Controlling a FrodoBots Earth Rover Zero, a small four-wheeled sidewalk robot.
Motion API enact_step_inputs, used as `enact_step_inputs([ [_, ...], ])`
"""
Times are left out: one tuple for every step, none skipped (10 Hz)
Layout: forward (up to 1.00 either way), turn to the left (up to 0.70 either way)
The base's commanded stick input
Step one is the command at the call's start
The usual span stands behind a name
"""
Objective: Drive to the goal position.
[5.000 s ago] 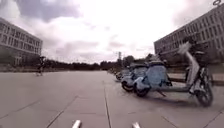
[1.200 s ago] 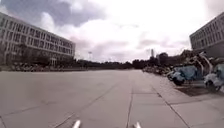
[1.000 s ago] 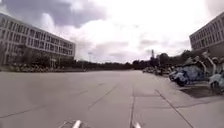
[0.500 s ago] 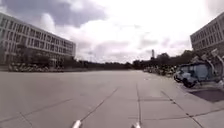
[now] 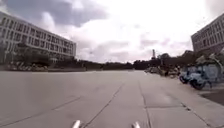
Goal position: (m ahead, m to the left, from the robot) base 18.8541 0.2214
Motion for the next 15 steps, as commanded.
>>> enact_step_inputs([
  [0.70, 0.00],
  [0.70, 0.00],
  [0.70, 0.00],
  [0.70, 0.00],
  [0.70, 0.00],
  [0.70, 0.00],
  [0.70, 0.00],
  [0.70, 0.00],
  [0.70, 0.00],
  [0.70, 0.00],
  [0.70, 0.00],
  [0.70, 0.00],
  [0.70, 0.00],
  [0.70, 0.00],
  [0.70, 0.00],
])
